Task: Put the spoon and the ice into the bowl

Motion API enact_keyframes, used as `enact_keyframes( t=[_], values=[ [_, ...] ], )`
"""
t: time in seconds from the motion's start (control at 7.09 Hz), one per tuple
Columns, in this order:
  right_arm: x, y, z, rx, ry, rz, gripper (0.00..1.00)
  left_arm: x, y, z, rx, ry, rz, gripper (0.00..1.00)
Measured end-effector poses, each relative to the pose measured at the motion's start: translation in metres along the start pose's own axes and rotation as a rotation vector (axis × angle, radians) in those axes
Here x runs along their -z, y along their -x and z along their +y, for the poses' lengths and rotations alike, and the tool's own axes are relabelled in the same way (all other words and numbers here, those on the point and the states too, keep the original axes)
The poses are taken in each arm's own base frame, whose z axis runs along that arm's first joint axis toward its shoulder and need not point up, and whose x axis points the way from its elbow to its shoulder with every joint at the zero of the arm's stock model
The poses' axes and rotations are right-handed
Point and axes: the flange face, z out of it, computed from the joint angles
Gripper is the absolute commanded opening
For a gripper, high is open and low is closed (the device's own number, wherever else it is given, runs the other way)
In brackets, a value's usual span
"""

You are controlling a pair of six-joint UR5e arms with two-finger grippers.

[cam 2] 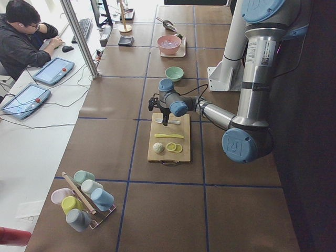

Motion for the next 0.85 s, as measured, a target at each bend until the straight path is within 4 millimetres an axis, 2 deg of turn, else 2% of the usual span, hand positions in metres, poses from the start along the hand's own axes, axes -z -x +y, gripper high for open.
enact_keyframes(
  t=[0.14, 0.42, 0.85],
  values=[
    [0.0001, 0.0001, -0.0002, 0.001, 0.000, 0.000, 1.00, 0.0000, -0.0003, -0.0003, 0.000, 0.000, 0.000, 0.27],
    [0.0001, 0.0001, -0.0003, 0.001, 0.000, 0.000, 1.00, 0.0000, -0.0004, -0.0005, 0.001, 0.000, -0.001, 0.09],
    [0.0008, 0.0008, -0.0009, 0.003, -0.002, 0.000, 1.00, 0.0061, -0.0027, 0.0001, 0.000, -0.004, 0.008, 0.00]
  ],
)
